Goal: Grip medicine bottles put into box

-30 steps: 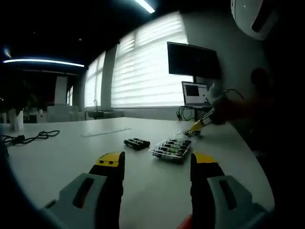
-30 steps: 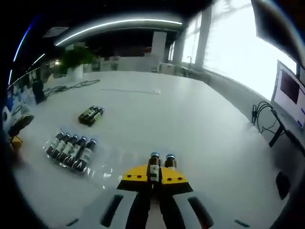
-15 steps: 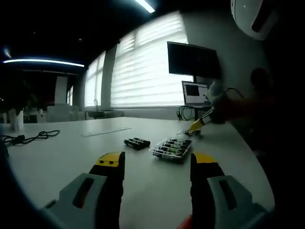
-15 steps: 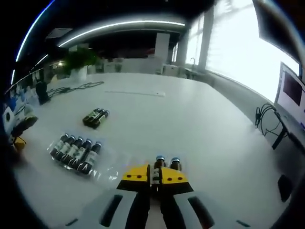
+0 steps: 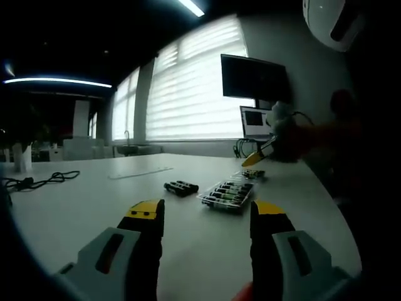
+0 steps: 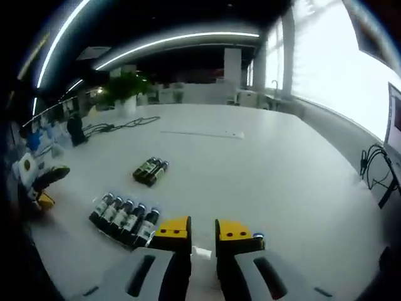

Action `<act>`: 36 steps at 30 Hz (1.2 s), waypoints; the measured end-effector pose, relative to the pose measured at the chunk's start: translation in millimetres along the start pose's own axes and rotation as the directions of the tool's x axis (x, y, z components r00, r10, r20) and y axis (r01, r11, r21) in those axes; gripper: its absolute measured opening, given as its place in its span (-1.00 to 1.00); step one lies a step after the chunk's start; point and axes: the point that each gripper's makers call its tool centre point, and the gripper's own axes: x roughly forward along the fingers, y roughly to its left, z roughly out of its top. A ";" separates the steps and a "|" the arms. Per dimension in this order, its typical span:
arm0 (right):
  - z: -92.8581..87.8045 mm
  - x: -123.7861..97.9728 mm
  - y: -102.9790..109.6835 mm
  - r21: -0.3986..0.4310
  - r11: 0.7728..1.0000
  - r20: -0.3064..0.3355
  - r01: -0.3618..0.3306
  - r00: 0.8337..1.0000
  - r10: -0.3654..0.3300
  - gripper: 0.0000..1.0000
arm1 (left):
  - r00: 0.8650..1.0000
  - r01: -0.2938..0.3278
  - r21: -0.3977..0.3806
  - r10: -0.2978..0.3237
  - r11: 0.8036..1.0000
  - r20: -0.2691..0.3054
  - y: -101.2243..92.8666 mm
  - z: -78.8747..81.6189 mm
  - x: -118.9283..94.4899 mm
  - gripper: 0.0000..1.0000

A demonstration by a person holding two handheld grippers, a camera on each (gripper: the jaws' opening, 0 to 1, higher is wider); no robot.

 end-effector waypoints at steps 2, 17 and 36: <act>7.7 3.9 6.3 -0.029 0.999 0.005 -0.026 1.000 0.026 -0.74 | 1.000 0.000 0.004 0.000 1.000 -0.001 -0.3 -0.2 0.0 -0.04; 31.5 46.8 58.9 -0.042 0.980 -0.079 -0.194 0.979 0.190 -0.67 | 1.000 -0.010 0.032 0.010 0.999 -0.007 -0.3 -1.5 -0.5 -0.04; 33.9 91.8 84.2 0.097 0.968 -0.232 -0.233 0.940 0.249 -0.70 | 1.000 -0.004 0.042 0.004 0.999 0.001 -2.0 0.1 -1.1 -0.04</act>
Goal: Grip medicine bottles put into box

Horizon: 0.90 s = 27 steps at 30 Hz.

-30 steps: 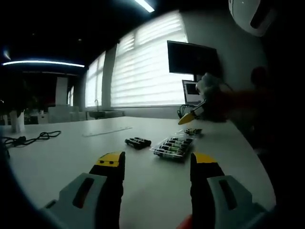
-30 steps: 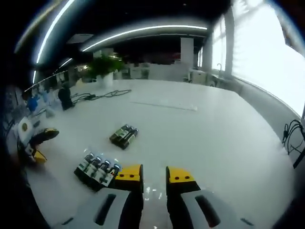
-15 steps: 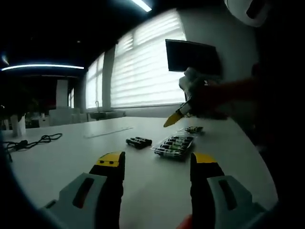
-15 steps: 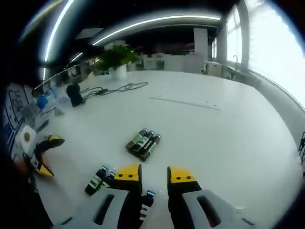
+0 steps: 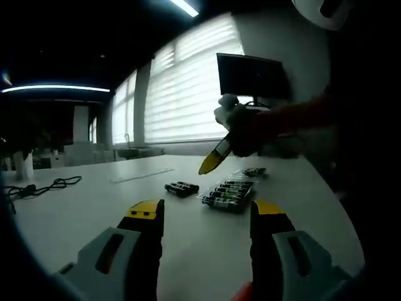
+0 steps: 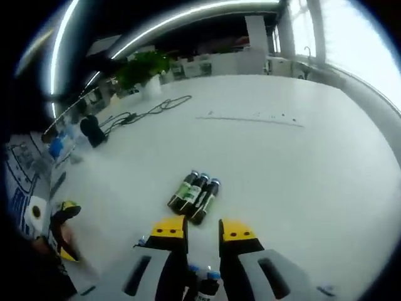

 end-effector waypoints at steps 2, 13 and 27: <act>3.1 4.0 1.3 0.010 1.000 -0.019 -0.005 1.000 0.005 -0.71 | 1.000 0.003 0.001 -0.003 1.000 0.002 -0.6 0.3 -0.1 -0.04; 17.0 24.5 -8.7 0.045 0.999 -0.084 0.017 0.996 -0.013 -0.72 | 1.000 0.003 0.005 -0.003 1.000 0.015 -0.5 2.7 -1.6 -0.04; 7.6 38.3 -6.8 0.083 0.996 -0.172 0.022 0.985 -0.008 -0.75 | 0.999 0.008 0.007 -0.008 1.000 0.034 -2.0 6.8 -3.6 -0.04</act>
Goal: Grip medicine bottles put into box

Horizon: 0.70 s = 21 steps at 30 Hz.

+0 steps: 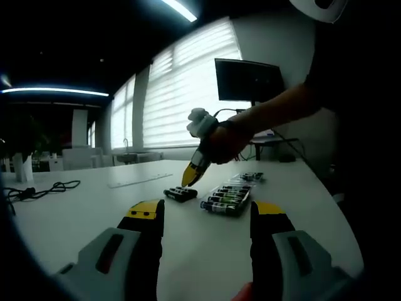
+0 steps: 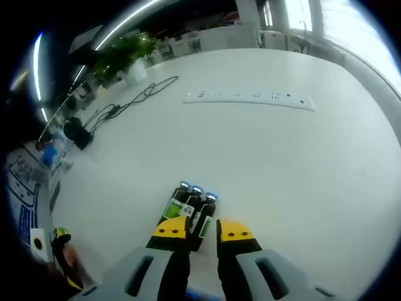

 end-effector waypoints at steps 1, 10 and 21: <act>-1.0 1.8 -0.5 -0.002 1.000 -0.006 0.002 1.000 -0.002 -0.75 | 1.000 0.000 -0.001 0.000 1.000 0.002 -0.1 0.4 -0.1 -0.04; -5.3 7.0 -9.3 -0.019 0.999 -0.019 0.026 0.999 -0.026 -0.79 | 1.000 0.001 -0.007 -0.001 1.000 0.007 -0.1 1.2 -0.4 -0.04; -6.0 5.8 -17.1 0.009 0.999 -0.008 0.035 0.999 -0.035 -0.85 | 1.000 -0.003 -0.025 0.004 1.000 0.011 2.7 1.0 0.3 -0.04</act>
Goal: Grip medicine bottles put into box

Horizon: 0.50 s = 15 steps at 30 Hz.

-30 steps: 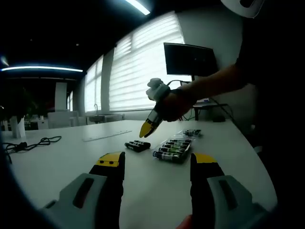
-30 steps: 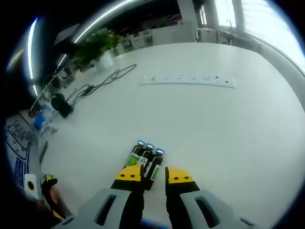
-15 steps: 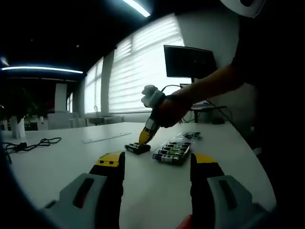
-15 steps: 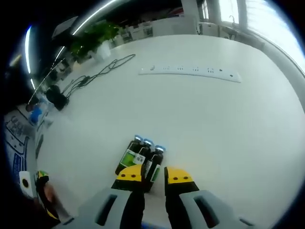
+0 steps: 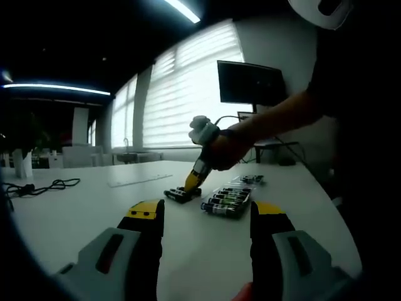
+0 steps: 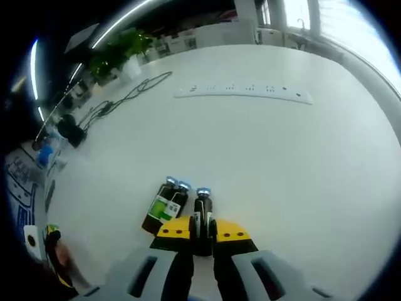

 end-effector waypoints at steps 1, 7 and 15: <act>0.0 -0.2 0.0 0.001 1.000 0.001 0.000 1.000 0.000 -0.85 | 1.000 0.000 -0.001 0.000 1.000 -0.001 -0.1 0.0 0.0 -0.04; -0.6 -2.3 -2.7 0.032 0.999 0.016 0.008 1.000 -0.009 -0.86 | 1.000 0.001 -0.005 -0.001 1.000 -0.002 -0.7 0.3 0.2 -0.04; 3.7 -17.7 -6.8 0.103 0.995 0.107 -0.002 0.994 -0.009 -0.86 | 1.000 0.004 -0.008 -0.004 1.000 0.002 -1.0 1.4 0.1 -0.04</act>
